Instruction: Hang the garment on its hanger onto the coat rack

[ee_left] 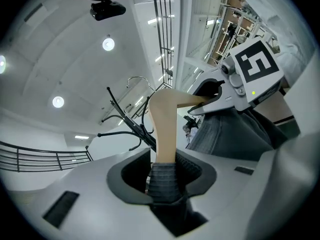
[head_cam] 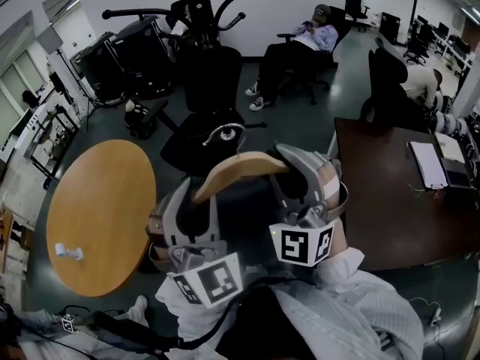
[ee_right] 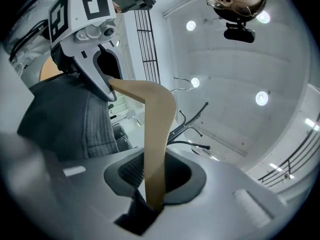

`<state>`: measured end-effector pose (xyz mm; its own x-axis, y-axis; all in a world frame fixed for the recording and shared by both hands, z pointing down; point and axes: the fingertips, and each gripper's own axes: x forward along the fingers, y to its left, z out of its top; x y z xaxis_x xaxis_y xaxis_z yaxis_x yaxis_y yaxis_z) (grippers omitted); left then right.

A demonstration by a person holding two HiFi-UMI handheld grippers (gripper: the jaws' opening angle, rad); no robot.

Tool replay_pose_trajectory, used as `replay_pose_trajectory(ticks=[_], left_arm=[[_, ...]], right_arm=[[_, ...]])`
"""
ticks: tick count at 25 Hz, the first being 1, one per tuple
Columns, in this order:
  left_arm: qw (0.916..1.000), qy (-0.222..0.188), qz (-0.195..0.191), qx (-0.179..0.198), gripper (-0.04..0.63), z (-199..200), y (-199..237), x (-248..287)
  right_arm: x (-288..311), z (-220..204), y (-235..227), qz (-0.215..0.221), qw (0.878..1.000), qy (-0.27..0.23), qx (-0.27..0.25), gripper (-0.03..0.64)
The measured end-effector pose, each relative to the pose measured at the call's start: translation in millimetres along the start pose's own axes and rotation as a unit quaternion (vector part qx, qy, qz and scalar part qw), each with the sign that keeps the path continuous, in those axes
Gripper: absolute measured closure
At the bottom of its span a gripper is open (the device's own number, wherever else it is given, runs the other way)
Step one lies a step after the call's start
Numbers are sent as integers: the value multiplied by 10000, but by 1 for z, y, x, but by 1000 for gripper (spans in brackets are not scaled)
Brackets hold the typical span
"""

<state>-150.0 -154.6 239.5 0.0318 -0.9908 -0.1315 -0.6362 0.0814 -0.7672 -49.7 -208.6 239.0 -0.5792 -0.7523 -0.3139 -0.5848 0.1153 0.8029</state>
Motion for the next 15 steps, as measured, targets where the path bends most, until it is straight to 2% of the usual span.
replay_pose_trajectory(ticks=[7, 15], left_arm=[[9988, -438, -132, 184, 468, -32, 37, 91], [9982, -554, -117, 179, 468, -54, 41, 171]], right_arm=[[93, -22, 2, -368, 9991, 197, -25, 541], [161, -64, 2, -464, 9986, 256, -72, 540]])
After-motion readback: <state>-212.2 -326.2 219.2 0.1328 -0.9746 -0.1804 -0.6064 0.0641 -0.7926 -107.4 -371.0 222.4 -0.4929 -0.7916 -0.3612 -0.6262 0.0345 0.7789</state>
